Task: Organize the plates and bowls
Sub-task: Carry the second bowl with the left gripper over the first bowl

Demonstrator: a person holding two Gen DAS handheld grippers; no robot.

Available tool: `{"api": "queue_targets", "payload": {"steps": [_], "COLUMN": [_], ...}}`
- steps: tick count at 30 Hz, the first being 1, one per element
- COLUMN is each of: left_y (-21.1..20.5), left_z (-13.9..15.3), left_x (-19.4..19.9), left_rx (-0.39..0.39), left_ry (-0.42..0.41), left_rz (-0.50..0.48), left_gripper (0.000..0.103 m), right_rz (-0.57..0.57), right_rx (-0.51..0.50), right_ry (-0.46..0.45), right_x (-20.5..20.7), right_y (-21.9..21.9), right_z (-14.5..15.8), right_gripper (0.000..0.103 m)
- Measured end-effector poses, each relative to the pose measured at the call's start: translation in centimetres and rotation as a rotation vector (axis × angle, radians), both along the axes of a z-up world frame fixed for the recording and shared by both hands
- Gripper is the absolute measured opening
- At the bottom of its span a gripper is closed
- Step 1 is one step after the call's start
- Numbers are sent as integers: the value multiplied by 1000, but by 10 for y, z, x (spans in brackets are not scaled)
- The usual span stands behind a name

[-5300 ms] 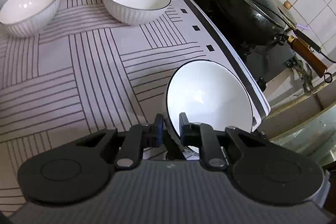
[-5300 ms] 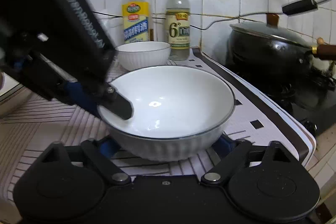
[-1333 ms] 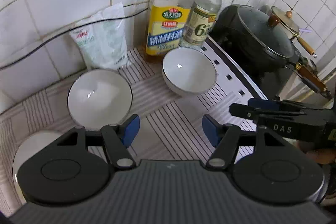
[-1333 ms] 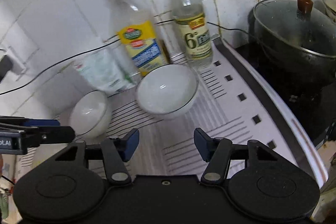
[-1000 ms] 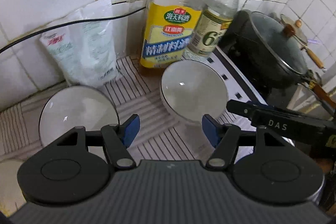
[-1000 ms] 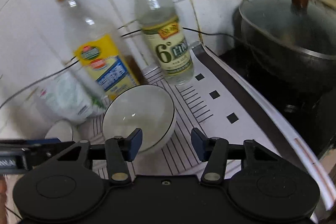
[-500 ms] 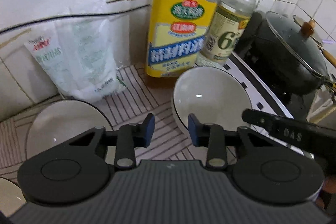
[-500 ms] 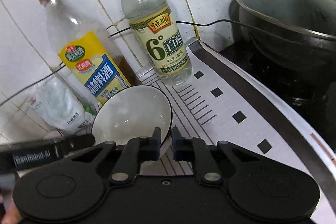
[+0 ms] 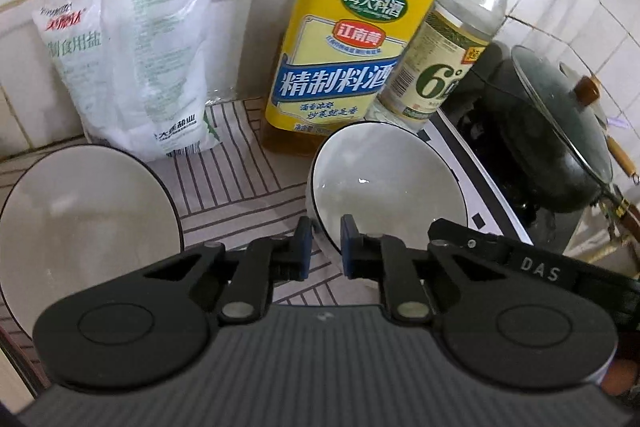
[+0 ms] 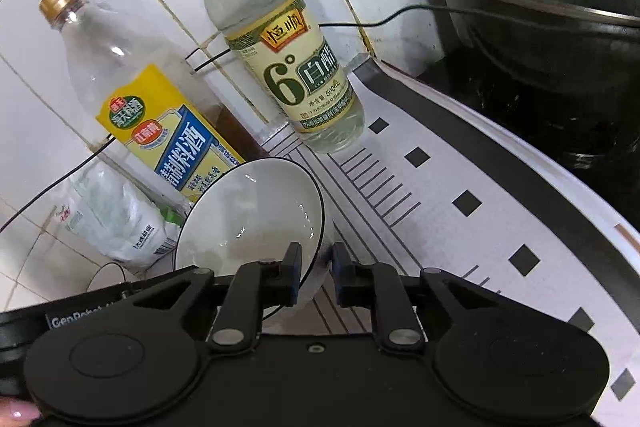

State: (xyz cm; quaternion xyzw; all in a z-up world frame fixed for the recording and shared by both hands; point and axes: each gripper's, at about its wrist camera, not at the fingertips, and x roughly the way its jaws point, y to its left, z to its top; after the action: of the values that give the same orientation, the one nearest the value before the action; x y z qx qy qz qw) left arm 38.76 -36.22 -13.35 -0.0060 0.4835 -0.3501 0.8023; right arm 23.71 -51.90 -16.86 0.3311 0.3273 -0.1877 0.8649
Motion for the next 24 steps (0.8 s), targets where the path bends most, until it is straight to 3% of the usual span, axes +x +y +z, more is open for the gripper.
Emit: {"api": "queue_targets", "payload": {"steps": [4, 7, 17, 24], "left_y": [-5, -4, 21, 57], "left_z": [6, 14, 56, 100], "left_x": [-6, -12, -56, -97], "left_rx": [46, 60, 122, 154], "left_ry": [-13, -18, -45, -132], "left_rz": [-3, -5, -42, -53], "left_gripper": [13, 13, 13, 13], "right_rz": [34, 31, 105, 168], "right_rx": [20, 95, 98, 131], "right_ry": [83, 80, 54, -4], "right_x": [10, 5, -38, -74], "right_y": [-3, -8, 17, 47], "right_z": [4, 8, 45, 68], "right_gripper": [18, 18, 18, 18]}}
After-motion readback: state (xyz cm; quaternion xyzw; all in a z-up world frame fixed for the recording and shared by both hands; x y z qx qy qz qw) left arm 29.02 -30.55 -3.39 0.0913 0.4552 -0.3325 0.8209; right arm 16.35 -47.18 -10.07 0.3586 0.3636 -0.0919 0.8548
